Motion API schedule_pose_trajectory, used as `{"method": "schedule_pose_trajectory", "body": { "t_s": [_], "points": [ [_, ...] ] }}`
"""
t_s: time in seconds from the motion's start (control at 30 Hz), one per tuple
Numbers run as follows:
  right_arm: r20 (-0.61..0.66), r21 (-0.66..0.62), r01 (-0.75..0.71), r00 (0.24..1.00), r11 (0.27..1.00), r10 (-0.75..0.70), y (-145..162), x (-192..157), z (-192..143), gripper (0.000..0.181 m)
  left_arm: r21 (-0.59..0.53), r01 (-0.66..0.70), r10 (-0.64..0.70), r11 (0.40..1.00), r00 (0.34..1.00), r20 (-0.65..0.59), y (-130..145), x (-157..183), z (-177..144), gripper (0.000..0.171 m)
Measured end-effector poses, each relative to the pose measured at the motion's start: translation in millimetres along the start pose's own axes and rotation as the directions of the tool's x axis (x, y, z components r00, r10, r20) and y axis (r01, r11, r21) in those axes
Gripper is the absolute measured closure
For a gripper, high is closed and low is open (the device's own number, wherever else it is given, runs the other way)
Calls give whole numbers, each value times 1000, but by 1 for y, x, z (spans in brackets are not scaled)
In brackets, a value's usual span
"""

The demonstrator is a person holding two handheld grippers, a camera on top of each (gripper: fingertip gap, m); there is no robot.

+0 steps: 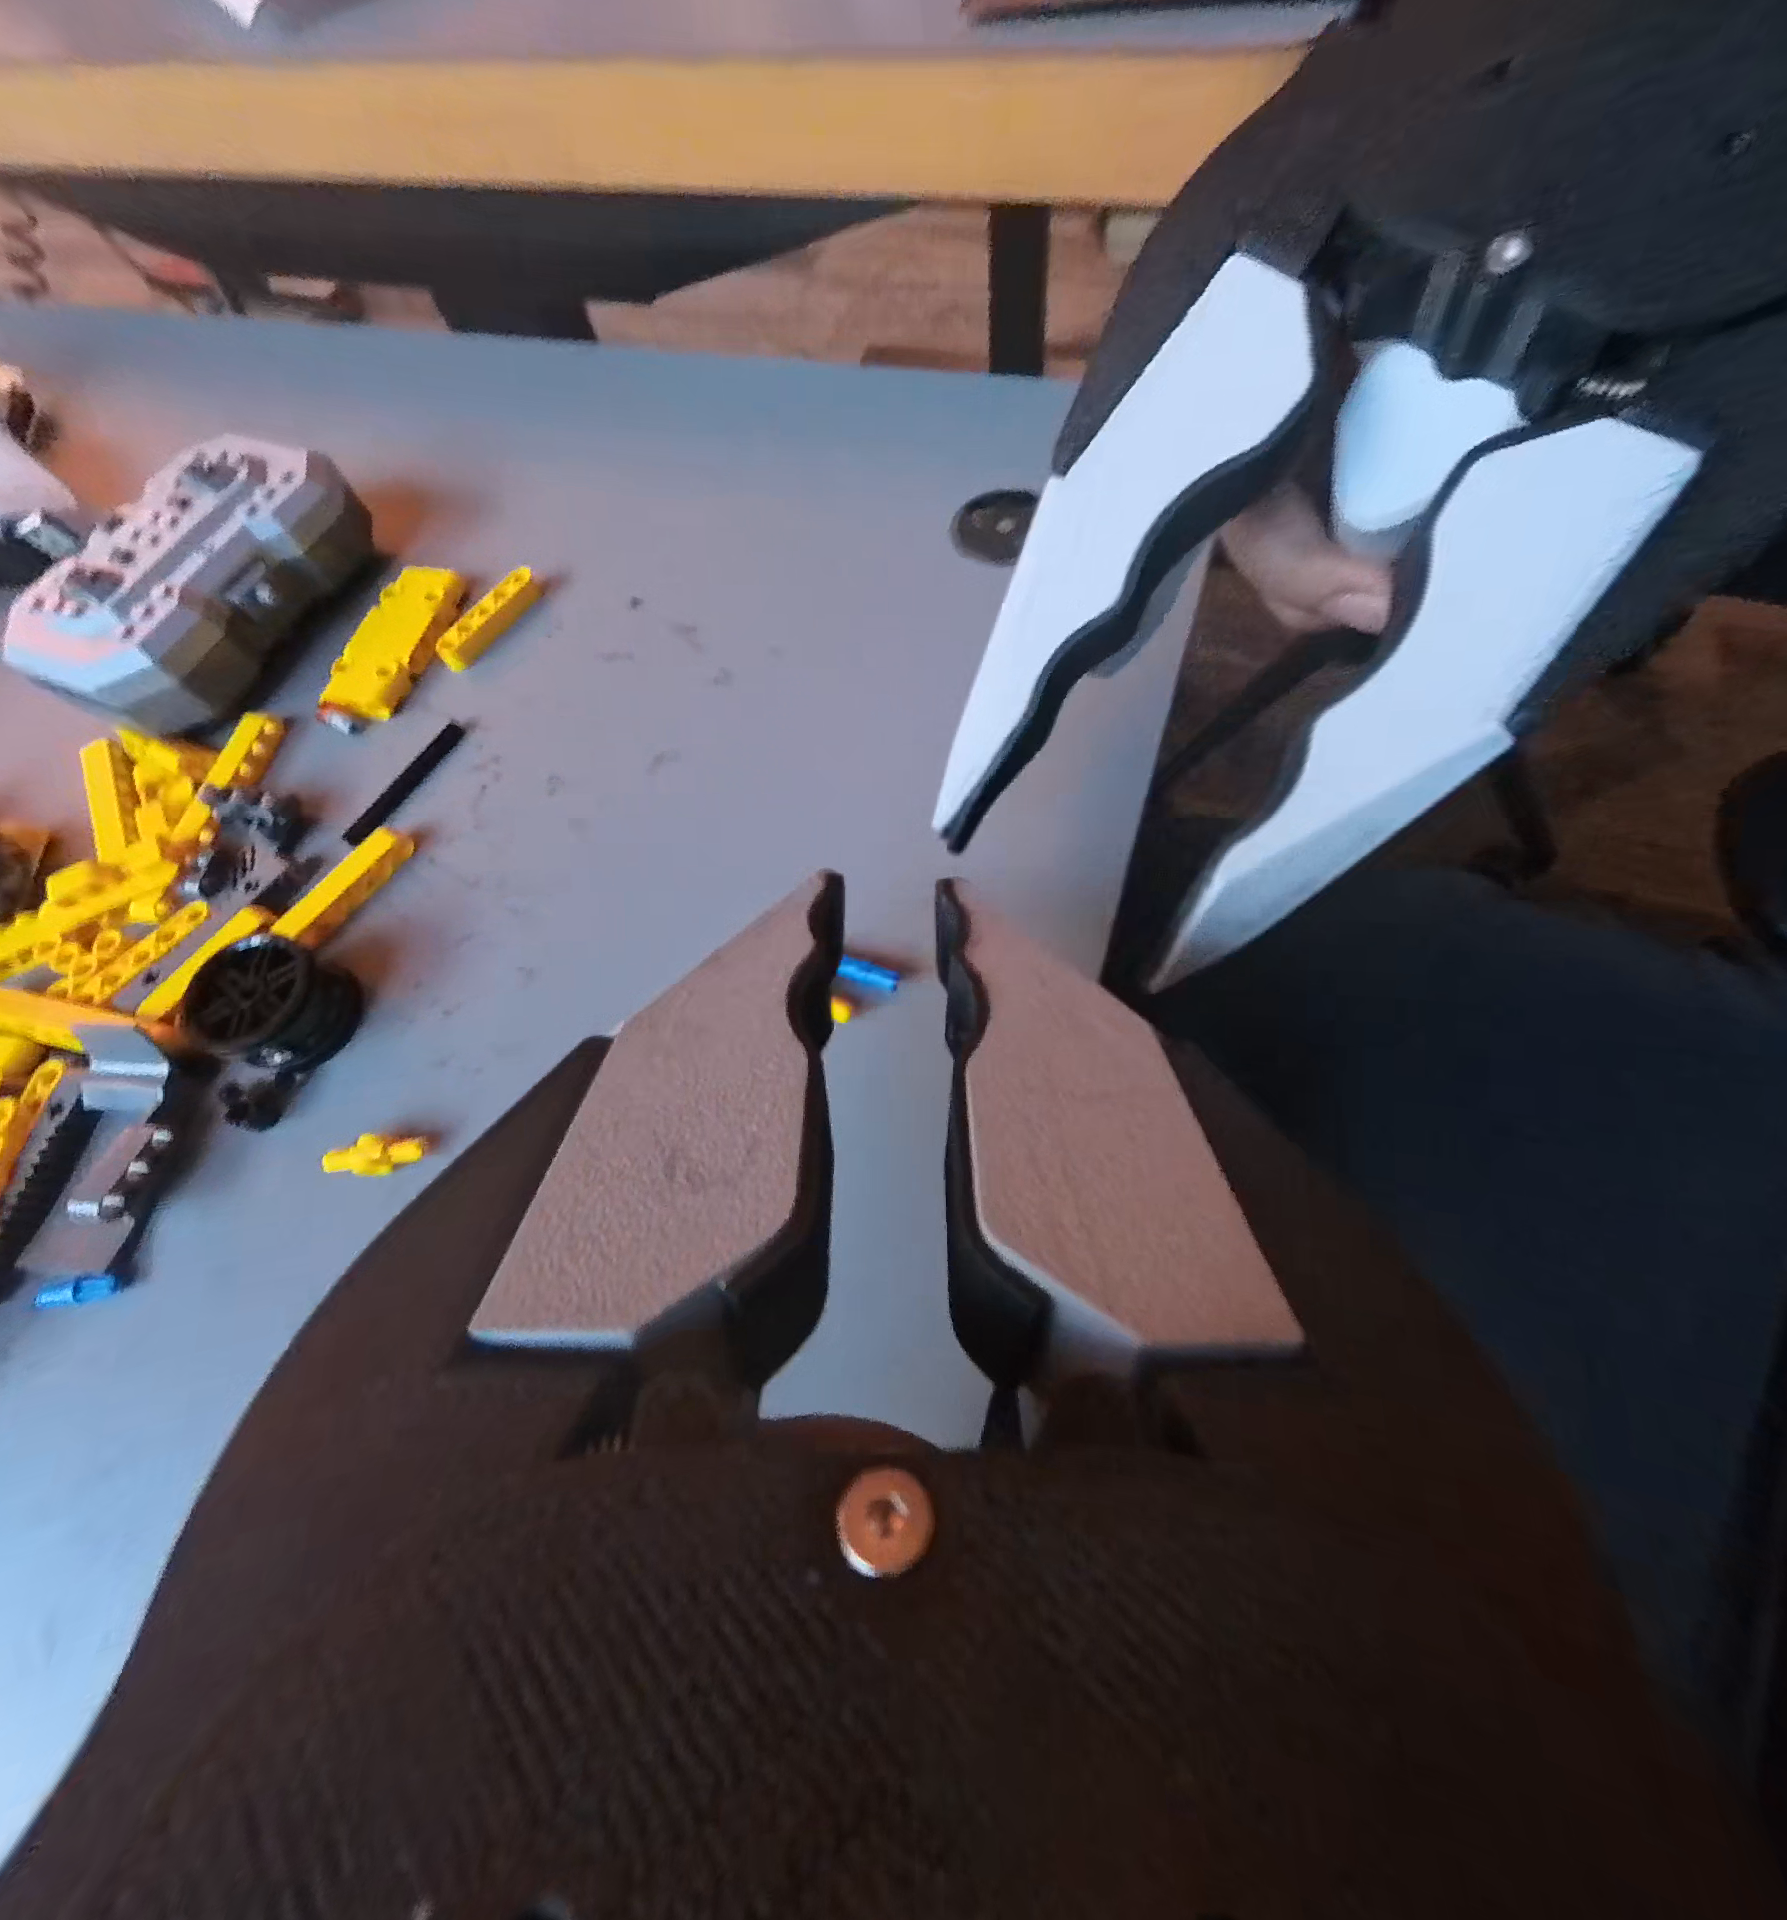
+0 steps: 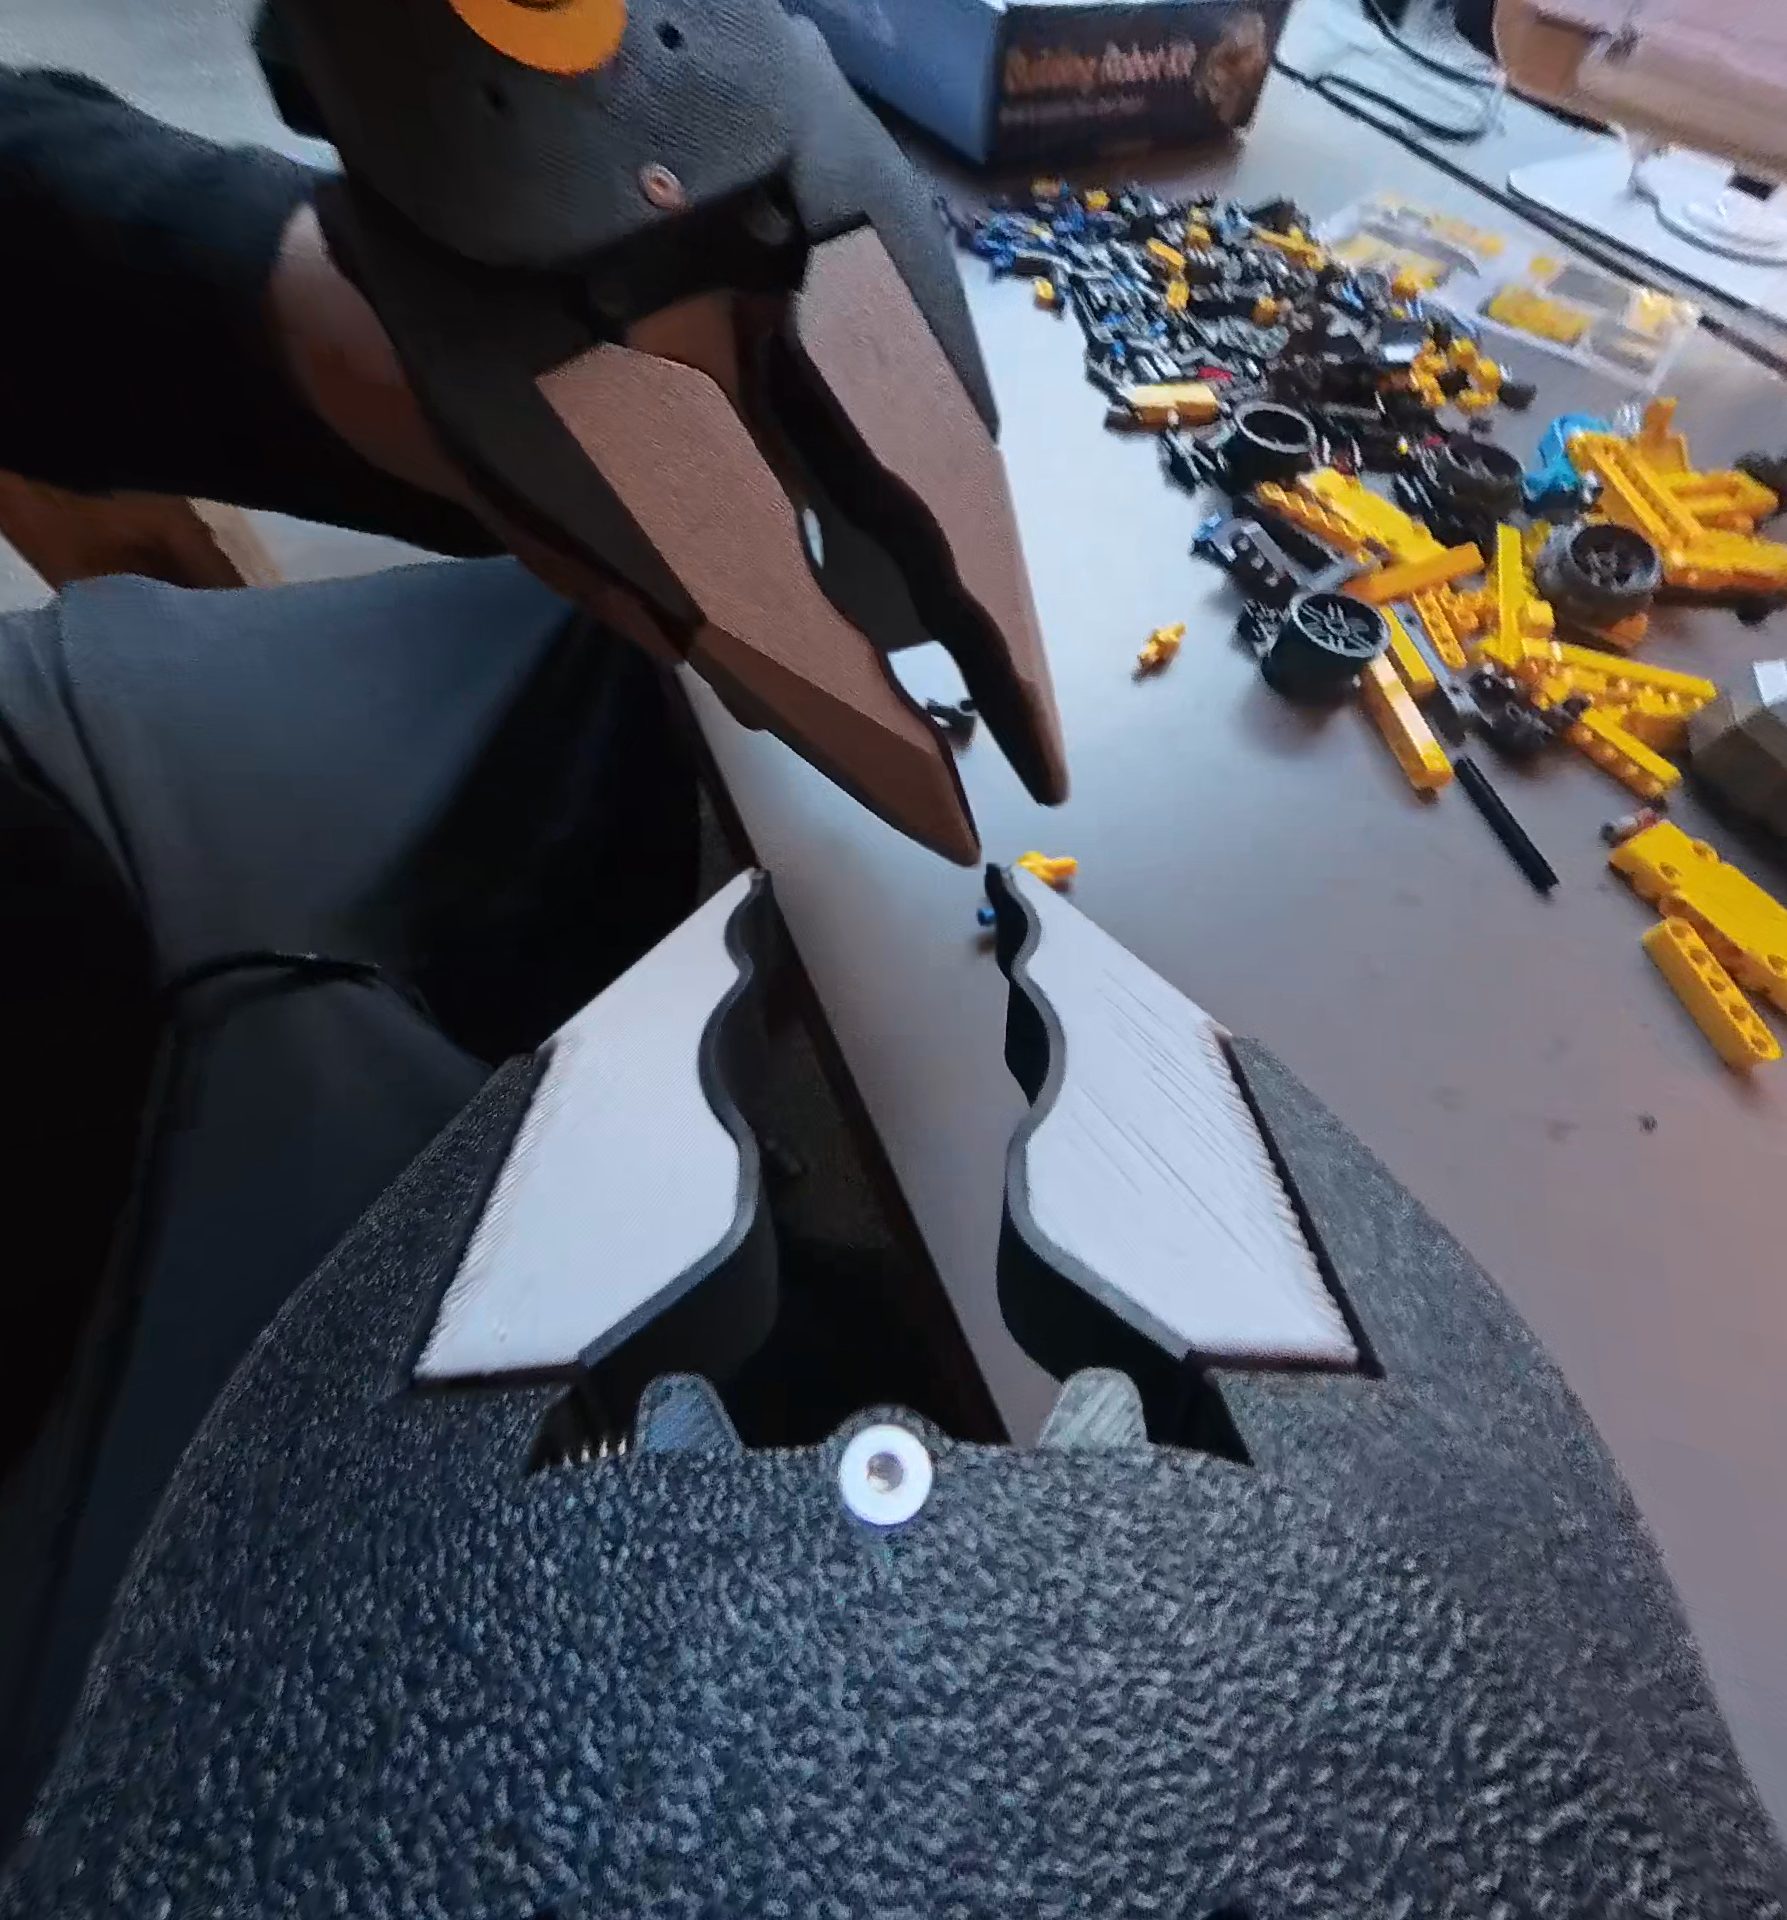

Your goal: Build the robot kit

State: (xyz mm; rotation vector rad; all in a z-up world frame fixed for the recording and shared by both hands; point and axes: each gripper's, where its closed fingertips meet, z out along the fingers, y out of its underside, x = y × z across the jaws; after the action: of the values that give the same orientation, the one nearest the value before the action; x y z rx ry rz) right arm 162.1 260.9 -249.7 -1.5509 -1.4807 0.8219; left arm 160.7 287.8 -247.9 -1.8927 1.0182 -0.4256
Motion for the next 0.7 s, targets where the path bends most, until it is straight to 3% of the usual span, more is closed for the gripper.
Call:
{"method": "schedule_pose_trajectory", "body": {
  "t_s": [0.17,0.47,0.57,0.7],
  "points": [
    [19,17,43,999,999,-44,-7,-12,-1,140,70,-86,93,994,990,-106,-9,21,-8,157],
    [71,54,80,994,995,-84,-16,-26,-8,142,80,-165,175,983,974,-141,-7,31,-14,153],
    [113,72,121,985,990,-129,-17,-35,-12,149,138,-207,231,969,954,-190,-13,42,-21,168],
    [184,103,155,968,983,-172,-18,-49,-19,152,174,-297,332,939,914,-231,-13,56,-29,168]
  ]
}}
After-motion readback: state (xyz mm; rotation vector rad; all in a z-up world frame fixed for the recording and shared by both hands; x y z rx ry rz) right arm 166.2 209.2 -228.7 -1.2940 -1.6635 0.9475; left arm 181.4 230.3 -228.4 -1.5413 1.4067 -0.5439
